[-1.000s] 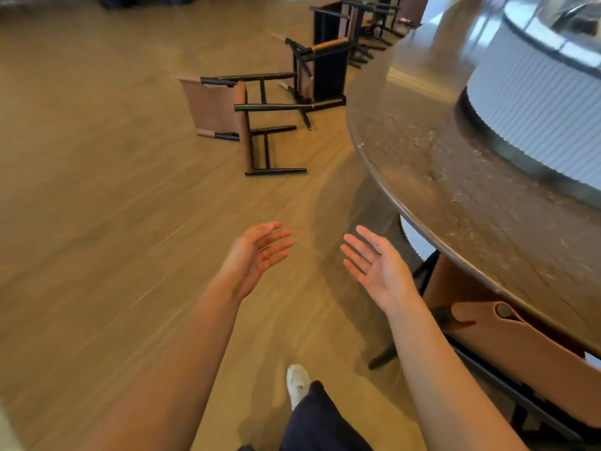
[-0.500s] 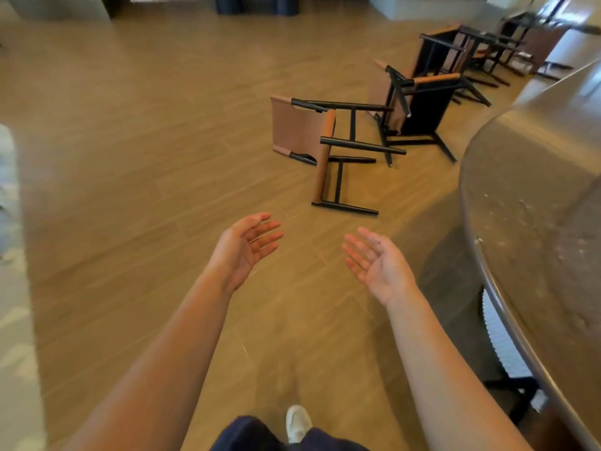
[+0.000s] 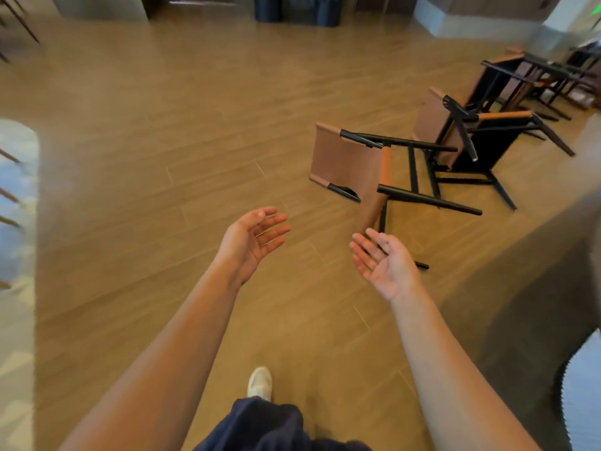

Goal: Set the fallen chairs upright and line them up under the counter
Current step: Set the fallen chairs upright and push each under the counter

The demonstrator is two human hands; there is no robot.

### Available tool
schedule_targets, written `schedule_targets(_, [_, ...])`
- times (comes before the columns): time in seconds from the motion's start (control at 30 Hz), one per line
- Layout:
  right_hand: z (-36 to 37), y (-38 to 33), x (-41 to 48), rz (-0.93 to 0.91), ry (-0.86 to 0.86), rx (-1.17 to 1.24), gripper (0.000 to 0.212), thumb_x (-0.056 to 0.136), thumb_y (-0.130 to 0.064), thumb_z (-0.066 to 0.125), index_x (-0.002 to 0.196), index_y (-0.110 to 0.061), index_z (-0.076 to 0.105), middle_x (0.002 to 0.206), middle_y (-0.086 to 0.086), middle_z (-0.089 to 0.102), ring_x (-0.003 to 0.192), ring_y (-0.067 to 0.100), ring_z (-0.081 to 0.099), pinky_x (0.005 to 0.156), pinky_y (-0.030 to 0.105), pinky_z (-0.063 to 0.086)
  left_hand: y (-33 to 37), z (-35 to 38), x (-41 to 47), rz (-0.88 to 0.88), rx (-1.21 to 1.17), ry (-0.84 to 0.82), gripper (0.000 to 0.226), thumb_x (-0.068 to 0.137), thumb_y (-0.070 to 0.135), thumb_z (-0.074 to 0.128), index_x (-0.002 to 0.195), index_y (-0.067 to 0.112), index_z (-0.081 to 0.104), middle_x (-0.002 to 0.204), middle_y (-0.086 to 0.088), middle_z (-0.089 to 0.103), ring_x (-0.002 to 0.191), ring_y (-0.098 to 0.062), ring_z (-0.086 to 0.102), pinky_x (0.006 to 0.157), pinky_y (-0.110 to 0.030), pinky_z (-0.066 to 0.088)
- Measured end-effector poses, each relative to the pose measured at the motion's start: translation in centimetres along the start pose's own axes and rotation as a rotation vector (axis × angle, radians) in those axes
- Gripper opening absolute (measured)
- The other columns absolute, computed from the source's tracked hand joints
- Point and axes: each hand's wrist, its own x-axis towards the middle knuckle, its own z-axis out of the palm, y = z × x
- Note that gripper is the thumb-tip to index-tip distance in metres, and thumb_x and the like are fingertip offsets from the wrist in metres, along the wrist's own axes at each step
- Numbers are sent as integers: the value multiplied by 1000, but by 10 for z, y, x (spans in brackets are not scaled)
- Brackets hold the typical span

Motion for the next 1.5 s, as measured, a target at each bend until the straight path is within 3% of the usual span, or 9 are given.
schedule_targets(0.2, [99, -26, 96, -19, 11, 65, 27, 99, -27, 45, 118, -17, 60, 105, 5, 74, 99, 21, 70, 79, 34, 53, 93, -25, 124, 6, 53, -24, 21, 98, 14, 41, 103, 13, 61, 99, -8, 71, 88, -23, 69, 84, -36, 52])
schedule_targets(0.43, [179, -60, 220, -20, -5, -91, 25, 98, -30, 50, 117, -22, 63, 107, 2, 74, 101, 18, 69, 86, 35, 52, 146, -40, 268, -50, 75, -33, 19, 96, 16, 45, 104, 13, 62, 102, -9, 71, 91, -24, 69, 90, -38, 50])
schedule_targets(0.9, [351, -154, 485, 9, 63, -78, 20, 98, -26, 50, 113, -20, 62, 103, 5, 74, 97, 19, 68, 77, 32, 52, 281, -55, 555, -101, 153, 10, 19, 96, 16, 46, 106, 12, 63, 108, -11, 70, 97, -26, 66, 93, -39, 49])
schedule_targets(1.13, [413, -170, 589, -73, 186, 62, 24, 101, -25, 46, 119, -18, 61, 103, 4, 73, 101, 21, 67, 77, 33, 52, 333, -63, 705, -186, 173, -124, 19, 96, 14, 47, 105, 11, 63, 102, -9, 71, 95, -25, 67, 90, -38, 50])
schedule_targets(1.27, [450, -171, 627, -101, 284, 219, 28, 102, -25, 42, 124, -17, 58, 107, 5, 71, 102, 20, 65, 78, 33, 50, 369, -67, 780, -279, 306, -237, 19, 95, 13, 48, 107, 12, 63, 105, -9, 71, 94, -22, 68, 88, -36, 50])
schedule_targets(1.5, [489, -190, 689, -171, 377, 371, 32, 104, -27, 40, 131, -17, 54, 111, 4, 69, 107, 21, 62, 93, 37, 45, 405, -16, 901, -313, 545, -508, 20, 95, 9, 50, 111, 11, 61, 107, -6, 69, 94, -18, 67, 83, -30, 51])
